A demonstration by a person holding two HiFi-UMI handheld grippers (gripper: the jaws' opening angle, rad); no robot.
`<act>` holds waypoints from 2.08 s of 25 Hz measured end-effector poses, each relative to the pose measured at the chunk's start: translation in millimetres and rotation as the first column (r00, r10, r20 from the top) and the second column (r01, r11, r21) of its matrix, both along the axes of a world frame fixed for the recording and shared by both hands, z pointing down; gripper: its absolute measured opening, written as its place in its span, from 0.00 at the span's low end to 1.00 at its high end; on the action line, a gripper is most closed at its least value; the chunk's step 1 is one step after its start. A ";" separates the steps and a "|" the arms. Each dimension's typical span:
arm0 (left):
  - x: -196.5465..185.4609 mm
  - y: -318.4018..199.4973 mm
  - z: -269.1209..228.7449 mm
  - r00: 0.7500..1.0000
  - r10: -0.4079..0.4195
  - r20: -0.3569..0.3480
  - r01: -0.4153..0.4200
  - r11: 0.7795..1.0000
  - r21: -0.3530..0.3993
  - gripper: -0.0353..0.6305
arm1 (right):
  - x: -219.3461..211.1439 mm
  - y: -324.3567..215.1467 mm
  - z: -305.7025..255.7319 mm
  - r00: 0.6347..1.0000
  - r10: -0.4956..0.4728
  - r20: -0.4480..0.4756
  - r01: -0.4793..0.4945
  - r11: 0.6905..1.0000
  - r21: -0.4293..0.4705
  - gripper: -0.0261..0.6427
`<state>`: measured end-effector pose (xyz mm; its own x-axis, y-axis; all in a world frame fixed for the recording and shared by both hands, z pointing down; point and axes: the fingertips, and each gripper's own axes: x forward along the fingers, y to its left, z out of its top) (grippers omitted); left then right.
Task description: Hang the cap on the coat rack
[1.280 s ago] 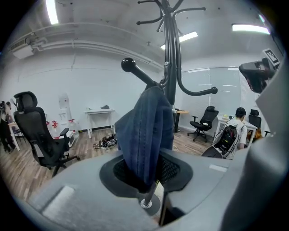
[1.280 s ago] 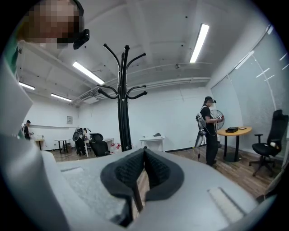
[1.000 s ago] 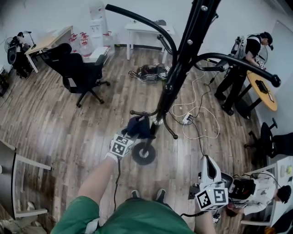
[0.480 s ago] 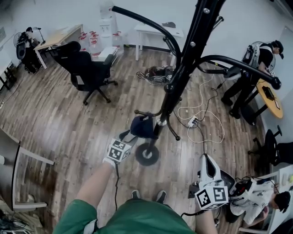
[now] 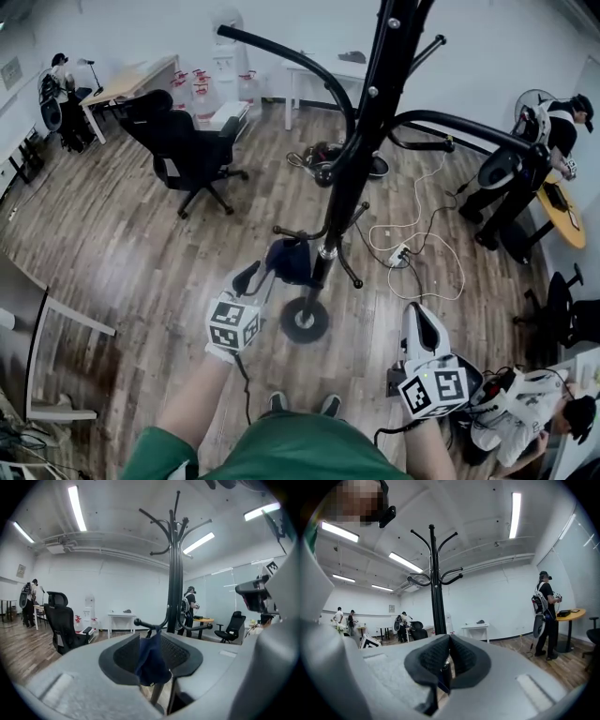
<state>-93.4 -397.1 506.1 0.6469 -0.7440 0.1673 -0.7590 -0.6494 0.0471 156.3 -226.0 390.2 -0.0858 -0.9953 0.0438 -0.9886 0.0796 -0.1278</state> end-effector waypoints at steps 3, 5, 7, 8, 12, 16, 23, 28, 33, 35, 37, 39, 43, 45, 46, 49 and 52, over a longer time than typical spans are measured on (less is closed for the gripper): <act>-1.0 15.2 -31.9 0.998 -0.031 -0.048 0.033 0.998 0.044 0.18 | 1.9 -2.0 -3.1 1.000 -0.021 -0.001 0.021 1.000 0.012 0.04; -0.6 24.4 -47.5 0.997 -0.059 -0.044 0.062 0.996 0.067 0.14 | 5.0 -3.8 -4.0 0.999 -0.033 -0.003 0.033 0.999 0.018 0.04; 0.2 32.5 -60.2 0.996 -0.082 -0.026 0.084 0.993 0.087 0.11 | 7.2 -7.3 -5.9 0.999 -0.046 -0.009 0.046 0.999 0.025 0.04; 0.5 36.7 -66.6 0.996 -0.089 -0.026 0.091 0.991 0.097 0.10 | 7.9 -9.6 -7.1 0.999 -0.052 -0.010 0.052 0.998 0.031 0.04; 0.0 54.4 -88.5 0.992 -0.099 -0.073 0.106 0.989 0.103 0.09 | 10.0 -18.6 -11.6 0.997 -0.079 -0.008 0.079 0.996 0.051 0.04; -10.5 69.6 -102.2 0.986 -0.129 -0.107 0.140 0.986 0.096 0.08 | 9.2 -23.0 -15.8 0.995 -0.099 -0.009 0.099 0.993 0.068 0.04; -25.4 81.7 -112.8 0.973 -0.201 -0.117 0.215 0.969 0.120 0.08 | 10.3 -31.5 -20.2 0.991 -0.134 -0.008 0.134 0.987 0.090 0.04; -28.7 87.9 -113.3 0.969 -0.221 -0.113 0.234 0.965 0.121 0.08 | 9.0 -32.9 -23.2 0.988 -0.153 -0.011 0.153 0.983 0.100 0.04; -29.1 89.8 -111.6 0.966 -0.235 -0.106 0.247 0.962 0.117 0.08 | 9.3 -35.8 -22.5 0.986 -0.166 -0.011 0.166 0.981 0.101 0.04; -28.3 89.5 -111.7 0.966 -0.238 -0.103 0.249 0.961 0.118 0.08 | 10.6 -36.9 -22.0 0.986 -0.166 -0.012 0.167 0.981 0.100 0.04; -27.5 88.2 -112.0 0.966 -0.239 -0.101 0.251 0.961 0.118 0.08 | 11.6 -38.5 -22.1 0.986 -0.167 -0.012 0.168 0.981 0.100 0.04; -26.5 87.0 -111.9 0.966 -0.240 -0.099 0.251 0.961 0.117 0.08 | 12.4 -40.2 -21.8 0.986 -0.169 -0.011 0.169 0.981 0.099 0.04; -22.1 85.4 -114.0 0.967 -0.236 -0.098 0.247 0.962 0.121 0.08 | 15.5 -42.9 -21.9 0.986 -0.168 -0.012 0.169 0.981 0.098 0.04; -20.0 85.1 -114.7 0.968 -0.233 -0.097 0.244 0.962 0.124 0.08 | 16.8 -43.7 -21.5 0.986 -0.167 -0.011 0.167 0.981 0.098 0.04; -19.4 85.0 -114.7 0.968 -0.232 -0.097 0.243 0.962 0.126 0.08 | 17.2 -43.9 -21.2 0.986 -0.167 -0.012 0.167 0.981 0.098 0.04; -19.8 84.2 -113.5 0.967 -0.235 -0.095 0.246 0.961 0.124 0.08 | 17.8 -44.3 -19.5 0.986 -0.167 -0.015 0.168 0.981 0.094 0.04; -20.4 84.7 -111.7 0.966 -0.238 -0.096 0.249 0.961 0.117 0.09 | 18.7 -44.0 -17.5 0.986 -0.166 -0.020 0.167 0.982 0.086 0.04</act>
<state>-113.8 -312.5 394.4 0.4509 -0.8925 0.0159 -0.8920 -0.4499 0.0434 175.0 -270.0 372.6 -0.2503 -0.9673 -0.0402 -0.9621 0.2531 -0.1011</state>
